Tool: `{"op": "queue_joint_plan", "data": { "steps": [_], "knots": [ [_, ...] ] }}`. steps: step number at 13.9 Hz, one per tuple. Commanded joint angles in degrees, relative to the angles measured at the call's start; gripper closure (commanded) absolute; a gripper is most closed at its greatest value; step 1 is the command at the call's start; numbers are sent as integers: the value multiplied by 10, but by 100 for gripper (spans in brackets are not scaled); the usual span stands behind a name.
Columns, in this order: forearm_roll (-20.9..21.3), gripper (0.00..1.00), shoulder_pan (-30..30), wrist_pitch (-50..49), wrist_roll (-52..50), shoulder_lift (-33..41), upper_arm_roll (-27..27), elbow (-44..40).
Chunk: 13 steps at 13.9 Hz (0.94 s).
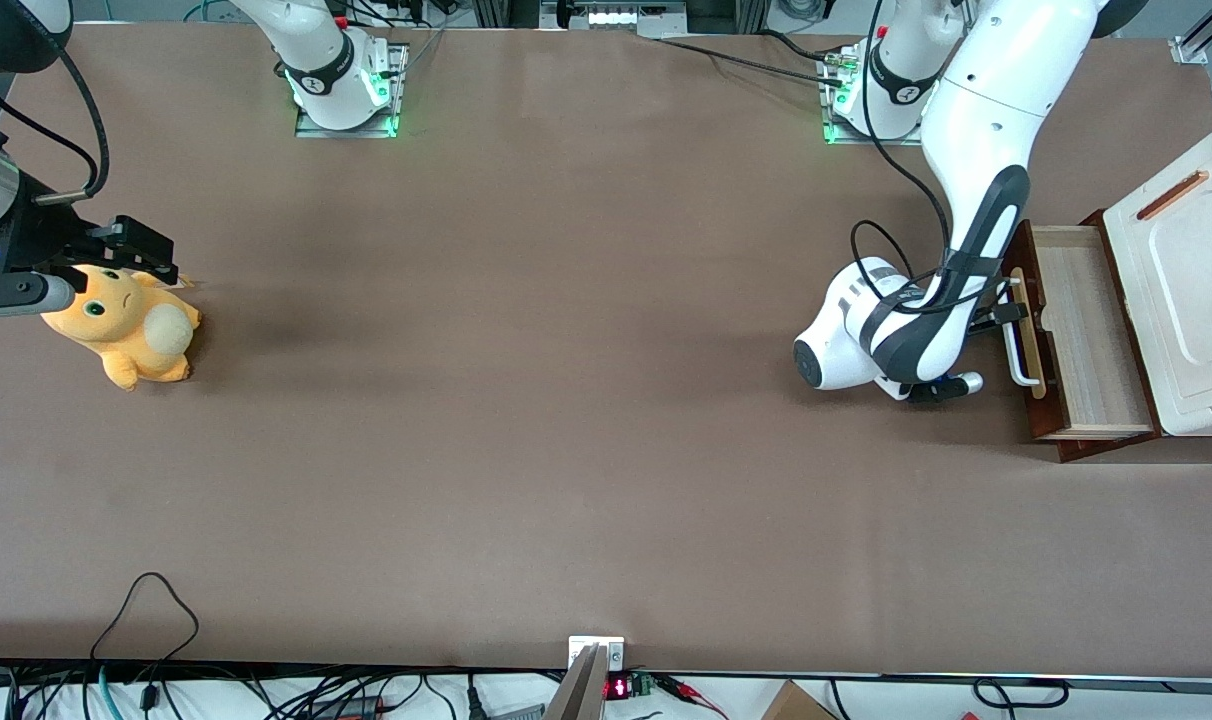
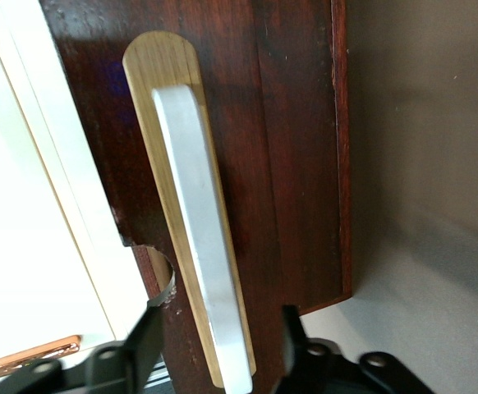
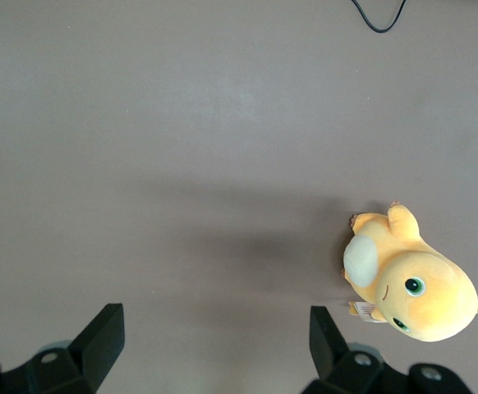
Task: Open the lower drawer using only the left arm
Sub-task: 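Open the left gripper and release the handle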
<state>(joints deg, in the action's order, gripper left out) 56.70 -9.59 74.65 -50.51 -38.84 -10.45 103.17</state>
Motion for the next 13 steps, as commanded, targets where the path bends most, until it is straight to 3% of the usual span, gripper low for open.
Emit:
{"op": "queue_joint_plan", "data": {
  "steps": [1,4,8,13],
  "knots": [
    [-14,0,-6,-11,-5,-1,3,-7],
    [-22,0,-6,-10,-2,1,3,-9],
    [-105,0,-3,-10,42,6,4,-109],
    [-178,0,2,-5,108,52,33,-142]
  ]
}}
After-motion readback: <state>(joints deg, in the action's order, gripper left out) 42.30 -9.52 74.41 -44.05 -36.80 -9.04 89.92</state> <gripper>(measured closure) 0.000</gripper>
